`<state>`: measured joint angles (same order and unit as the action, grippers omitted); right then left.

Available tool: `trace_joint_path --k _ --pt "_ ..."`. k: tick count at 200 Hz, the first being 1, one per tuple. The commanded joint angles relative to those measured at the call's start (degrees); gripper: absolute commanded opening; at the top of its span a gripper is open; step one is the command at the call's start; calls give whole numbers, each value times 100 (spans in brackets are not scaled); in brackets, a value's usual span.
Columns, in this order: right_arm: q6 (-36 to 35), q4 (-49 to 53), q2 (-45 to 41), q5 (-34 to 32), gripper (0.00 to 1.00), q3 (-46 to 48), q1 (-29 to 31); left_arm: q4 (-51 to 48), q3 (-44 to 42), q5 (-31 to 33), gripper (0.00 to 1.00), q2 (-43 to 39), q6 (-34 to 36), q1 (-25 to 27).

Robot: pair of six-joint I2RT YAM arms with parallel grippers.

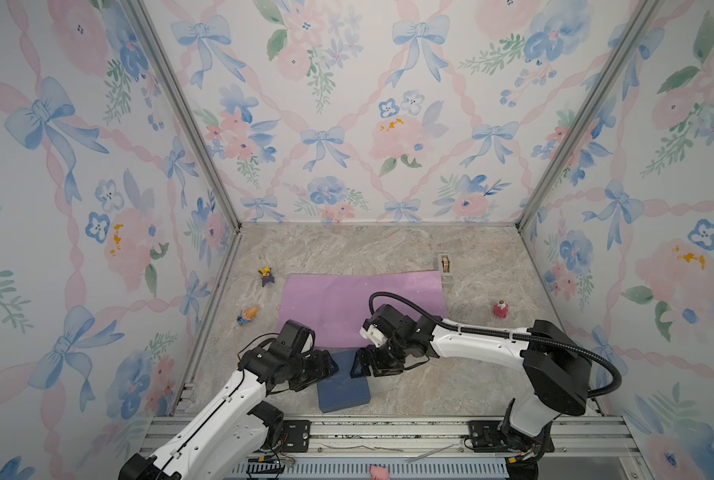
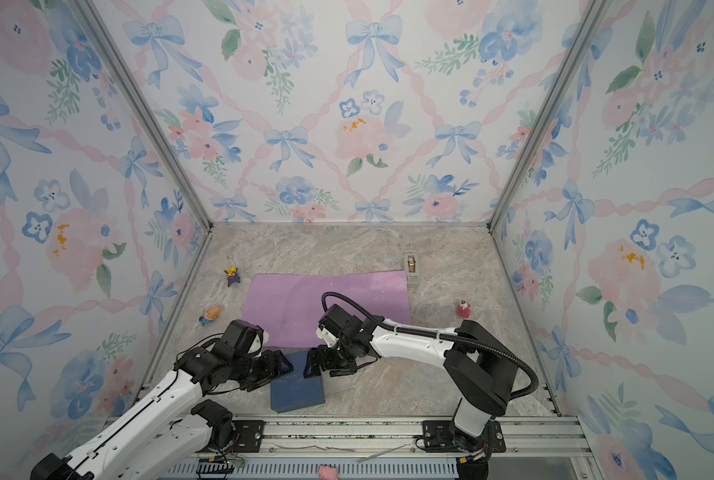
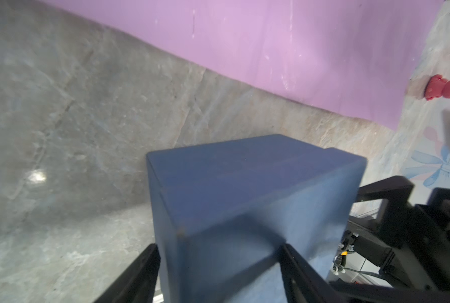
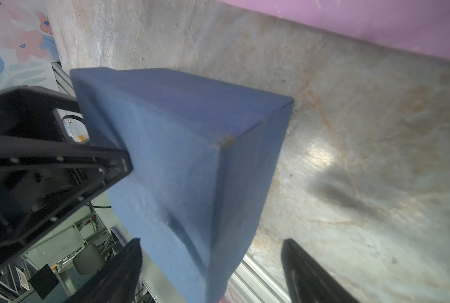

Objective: Wrap the gift box in paper
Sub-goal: 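Grasp the dark blue box with both grippers from opposite sides, then lift the box with both grippers and carry it onto the lilac paper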

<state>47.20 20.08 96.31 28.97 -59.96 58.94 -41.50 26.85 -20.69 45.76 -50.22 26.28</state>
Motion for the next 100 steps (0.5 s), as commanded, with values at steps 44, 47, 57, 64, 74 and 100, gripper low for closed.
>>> trace_joint_path --k 44,47,57,64,74,100 --pt "246 -132 208 -8 65 -143 230 -52 -97 -240 59 107 56 55" --pt "250 -121 212 -35 64 -151 239 -47 -98 -257 59 102 56 57" --pt "244 -83 244 -100 61 -196 258 -43 -98 -269 58 95 56 63" --pt "235 -51 257 -143 57 -235 274 -43 -122 -270 58 83 51 72" --pt "245 39 281 -253 52 -285 308 -38 -160 -292 57 65 7 80" --pt "278 137 94 -565 50 -296 399 -28 -156 -340 54 -90 -82 116"
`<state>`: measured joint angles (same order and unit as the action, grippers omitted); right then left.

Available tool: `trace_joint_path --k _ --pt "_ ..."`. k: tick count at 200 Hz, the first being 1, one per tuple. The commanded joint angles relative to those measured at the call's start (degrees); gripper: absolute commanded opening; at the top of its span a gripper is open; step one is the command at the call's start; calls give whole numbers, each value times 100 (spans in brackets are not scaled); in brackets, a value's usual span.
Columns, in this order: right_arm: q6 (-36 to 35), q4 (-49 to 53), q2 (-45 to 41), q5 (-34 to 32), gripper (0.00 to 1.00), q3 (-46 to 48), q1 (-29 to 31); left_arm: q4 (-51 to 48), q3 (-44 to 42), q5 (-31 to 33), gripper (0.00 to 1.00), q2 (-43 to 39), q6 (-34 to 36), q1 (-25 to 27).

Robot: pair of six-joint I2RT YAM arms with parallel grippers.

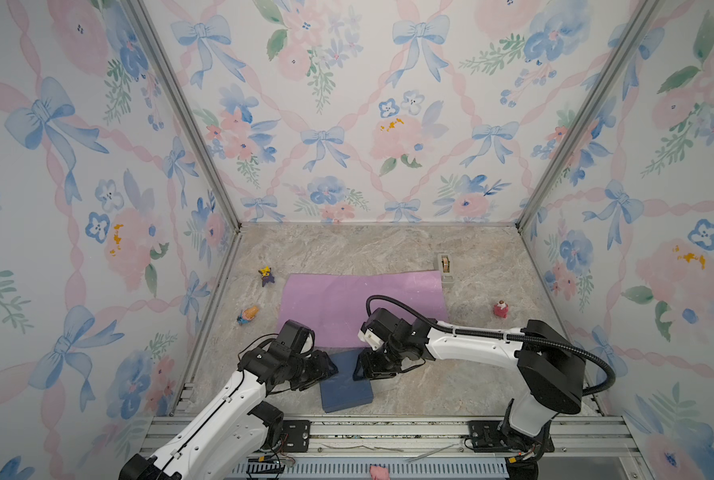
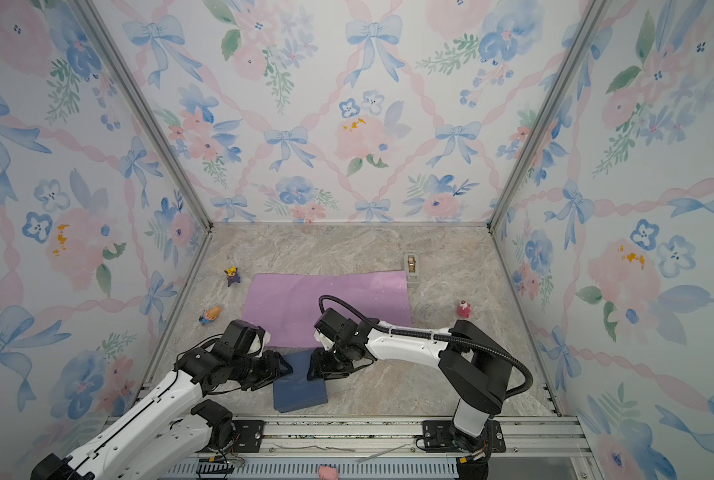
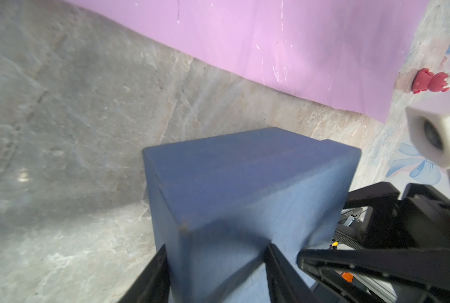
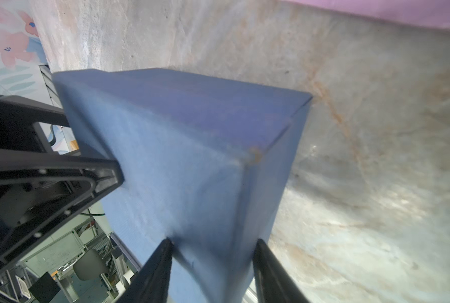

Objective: Wrap the gift box in paper
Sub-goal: 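Lift the box with both grippers and carry it onto the lilac paper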

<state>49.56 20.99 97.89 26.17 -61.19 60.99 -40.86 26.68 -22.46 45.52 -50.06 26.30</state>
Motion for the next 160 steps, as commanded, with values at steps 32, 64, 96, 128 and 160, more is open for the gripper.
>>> trace_joint_path --k 32,64,96,128,160 --pt "150 47 -217 -349 49 -239 250 -79 53 -192 53 -119 -161 114" --pt "226 -25 -263 -368 49 -317 344 -80 233 -244 52 8 -97 183" --pt "366 -166 -507 -468 48 -230 373 -80 390 -294 51 1 -109 222" --pt "379 -156 -701 -630 47 -236 408 -80 569 -253 51 10 -108 252" --pt "314 12 -840 -749 47 -296 405 -61 779 -189 51 157 -38 270"
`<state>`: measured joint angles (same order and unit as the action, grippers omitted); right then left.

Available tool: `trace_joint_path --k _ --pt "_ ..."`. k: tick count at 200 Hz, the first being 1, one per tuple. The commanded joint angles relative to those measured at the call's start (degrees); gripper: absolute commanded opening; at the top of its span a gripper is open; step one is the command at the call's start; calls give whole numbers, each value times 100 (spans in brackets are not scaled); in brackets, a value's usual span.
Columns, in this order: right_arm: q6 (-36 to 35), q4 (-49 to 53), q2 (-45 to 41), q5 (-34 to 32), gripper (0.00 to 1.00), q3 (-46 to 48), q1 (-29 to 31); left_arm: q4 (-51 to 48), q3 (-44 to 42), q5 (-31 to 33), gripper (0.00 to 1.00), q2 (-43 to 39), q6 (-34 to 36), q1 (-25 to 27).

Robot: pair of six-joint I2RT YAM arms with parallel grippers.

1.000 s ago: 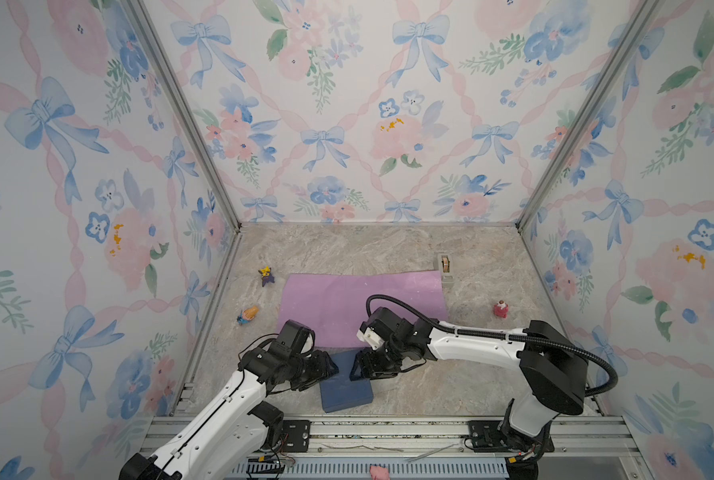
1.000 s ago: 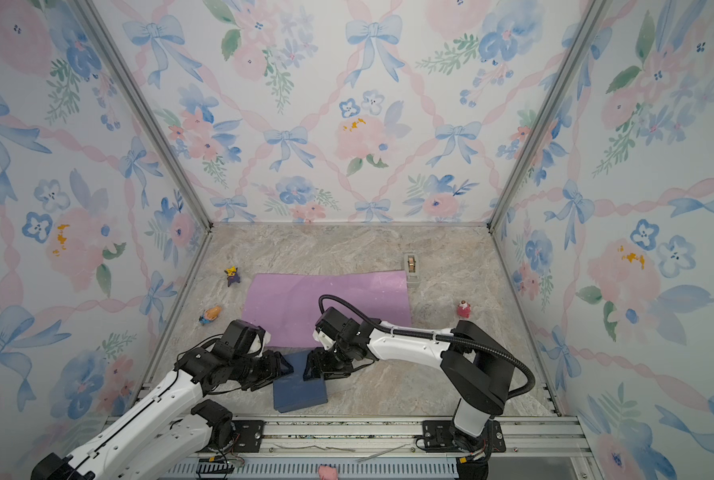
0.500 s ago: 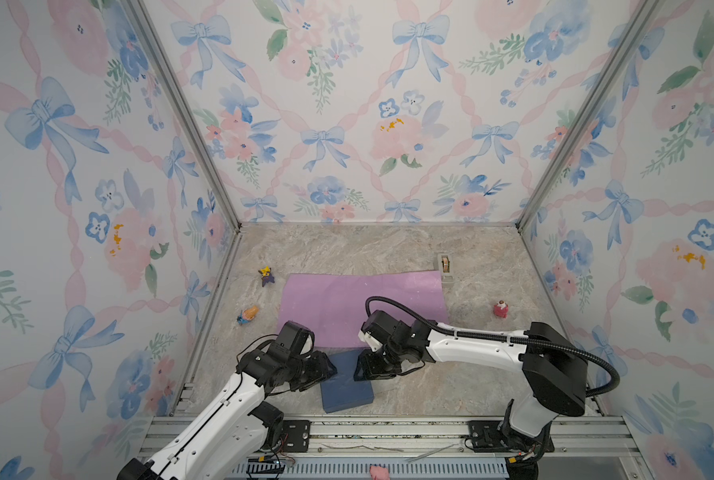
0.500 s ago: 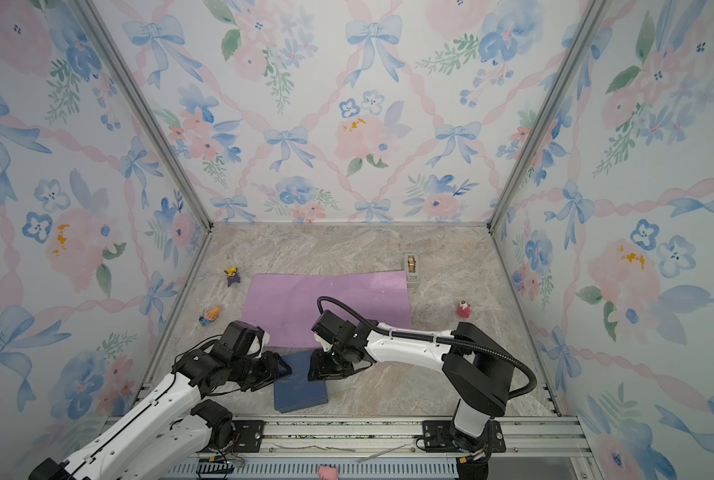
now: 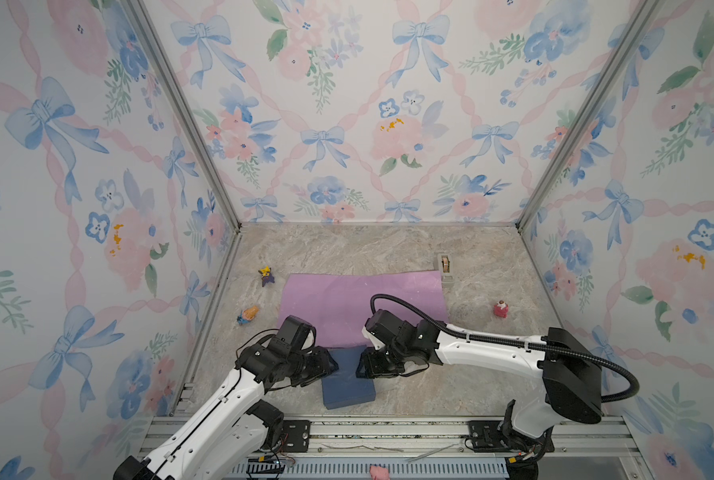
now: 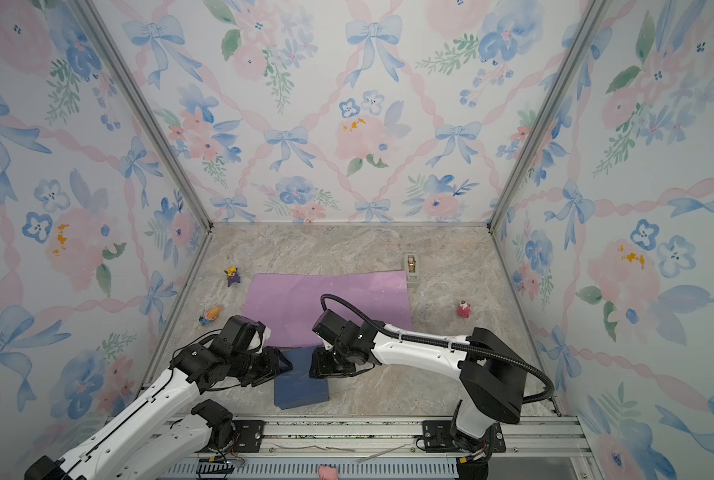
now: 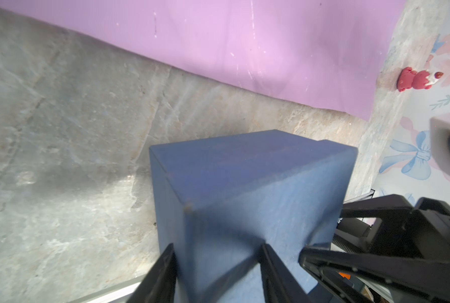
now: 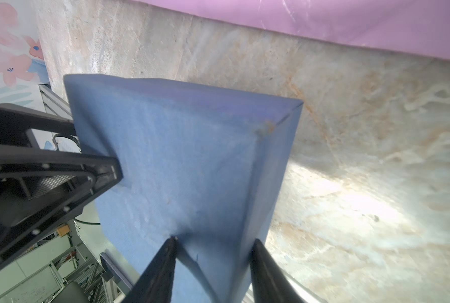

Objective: Wrap the gift box in paper
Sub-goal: 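Lift the box with both grippers and carry it onto the lilac paper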

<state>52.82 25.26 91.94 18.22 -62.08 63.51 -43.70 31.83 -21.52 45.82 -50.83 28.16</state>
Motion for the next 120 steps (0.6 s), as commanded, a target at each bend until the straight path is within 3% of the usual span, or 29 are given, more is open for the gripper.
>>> trace_joint_path --k 1,54,120 --pt "-19 -406 -251 40 47 -207 147 222 280 -283 51 136 43 84" --pt "-187 -74 -489 -108 47 -423 -18 224 1074 -239 51 839 447 96" --pt "-638 406 -493 -49 47 -795 -714 516 2019 -212 51 2050 934 82"
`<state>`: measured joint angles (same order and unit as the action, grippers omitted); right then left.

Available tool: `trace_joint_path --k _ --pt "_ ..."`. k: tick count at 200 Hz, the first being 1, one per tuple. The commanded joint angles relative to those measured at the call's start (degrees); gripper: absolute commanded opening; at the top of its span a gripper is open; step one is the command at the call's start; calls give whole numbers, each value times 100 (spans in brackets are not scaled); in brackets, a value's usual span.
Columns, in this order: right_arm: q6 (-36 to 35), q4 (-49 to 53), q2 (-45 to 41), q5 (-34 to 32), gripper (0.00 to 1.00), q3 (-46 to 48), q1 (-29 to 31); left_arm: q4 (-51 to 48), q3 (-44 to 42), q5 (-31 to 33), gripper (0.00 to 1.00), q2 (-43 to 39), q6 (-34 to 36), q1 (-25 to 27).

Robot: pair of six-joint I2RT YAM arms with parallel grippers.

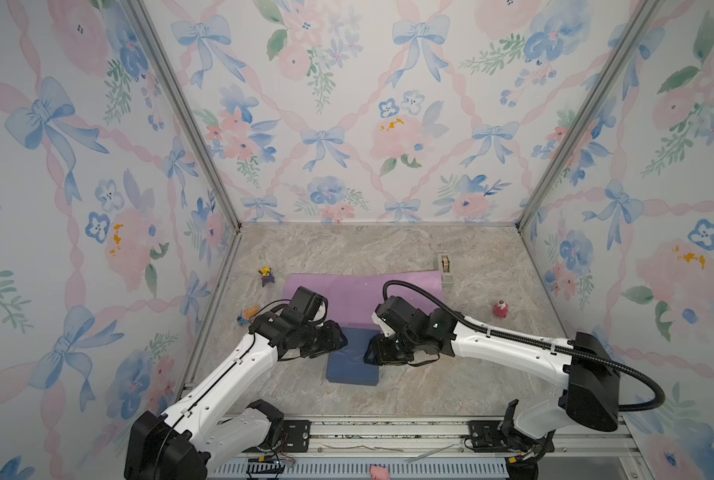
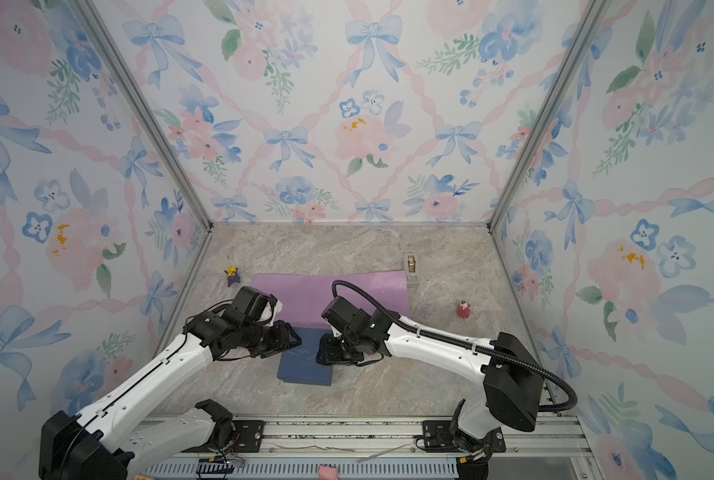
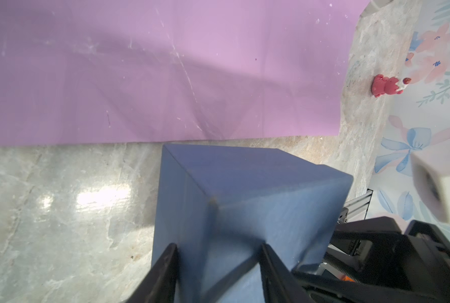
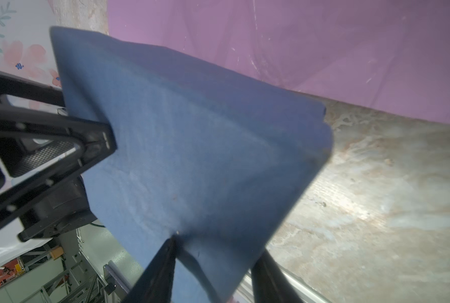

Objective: Wrap the gift box in paper
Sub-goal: 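Lift the box with both grippers and carry it onto the lilac paper, then lower the box onto the paper center with both grippers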

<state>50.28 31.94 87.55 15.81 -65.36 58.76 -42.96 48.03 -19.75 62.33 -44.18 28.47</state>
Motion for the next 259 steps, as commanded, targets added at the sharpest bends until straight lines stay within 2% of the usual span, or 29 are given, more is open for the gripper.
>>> trace_joint_path --k 1,83,149,189,259 --pt "-395 -256 -45 193 47 -477 -254 444 413 -389 51 428 278 52" --pt "-1064 198 693 715 48 -1462 -1387 725 1564 -574 51 2089 770 -502" --pt "-1414 562 1885 1066 47 -2558 -1997 925 2325 -832 51 3214 1053 -869" --pt "-1695 745 2390 1156 48 -3071 -2221 1043 2577 -907 51 3688 1144 -990" --pt "-1878 844 2869 1180 48 -3306 -2452 1211 2661 -893 51 4099 1164 -1057"
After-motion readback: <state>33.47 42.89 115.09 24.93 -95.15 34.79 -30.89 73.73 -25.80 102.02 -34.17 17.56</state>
